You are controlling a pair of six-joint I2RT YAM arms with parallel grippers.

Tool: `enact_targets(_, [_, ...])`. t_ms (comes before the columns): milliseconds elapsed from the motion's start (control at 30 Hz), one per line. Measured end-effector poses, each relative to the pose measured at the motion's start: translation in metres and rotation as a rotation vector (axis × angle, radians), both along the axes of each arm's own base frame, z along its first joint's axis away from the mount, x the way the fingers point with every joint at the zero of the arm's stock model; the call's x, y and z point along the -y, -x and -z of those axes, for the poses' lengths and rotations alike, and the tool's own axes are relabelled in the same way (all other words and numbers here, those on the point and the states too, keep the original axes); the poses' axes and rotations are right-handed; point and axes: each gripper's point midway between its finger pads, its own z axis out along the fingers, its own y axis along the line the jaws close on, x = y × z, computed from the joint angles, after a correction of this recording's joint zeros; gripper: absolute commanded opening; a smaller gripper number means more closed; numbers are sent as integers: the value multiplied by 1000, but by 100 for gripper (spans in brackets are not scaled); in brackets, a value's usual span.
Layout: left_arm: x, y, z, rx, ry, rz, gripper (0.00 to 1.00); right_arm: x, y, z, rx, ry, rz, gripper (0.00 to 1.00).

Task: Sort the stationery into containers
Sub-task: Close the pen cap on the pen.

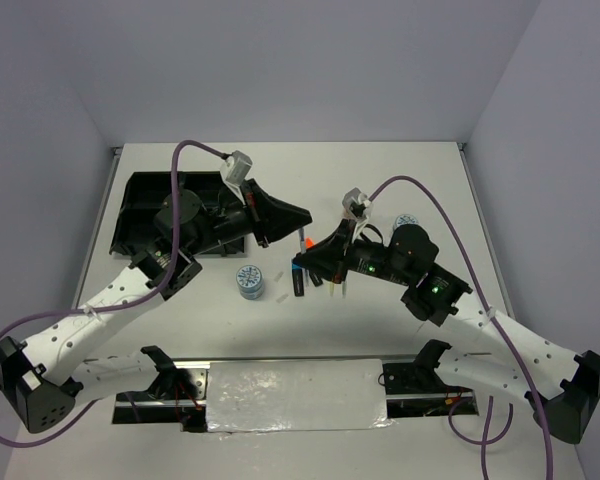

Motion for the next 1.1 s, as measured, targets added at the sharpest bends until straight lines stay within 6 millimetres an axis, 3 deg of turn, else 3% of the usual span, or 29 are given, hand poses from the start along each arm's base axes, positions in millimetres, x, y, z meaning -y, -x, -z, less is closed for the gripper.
enact_targets(233, [-1, -3, 1, -1, 46, 2, 0, -2, -8, -5, -14, 47, 24, 0])
enact_targets(500, [-17, -22, -4, 49, 208, -159, 0, -19, -29, -17, -88, 165, 19, 0])
enact_targets(733, [-28, -18, -3, 61, 281, -230, 0, -24, -25, -24, -100, 160, -21, 0])
enact_targets(900, [-26, -17, 12, 30, 281, -229, 0, -15, -22, -18, -138, 146, -33, 0])
enact_targets(1033, [-25, -18, 7, 15, 284, -236, 0, -15, -16, -15, -156, 143, -94, 0])
enact_targets(1100, [-23, -18, 2, 3, 258, -236, 10, -15, -16, -16, -133, 119, -118, 0])
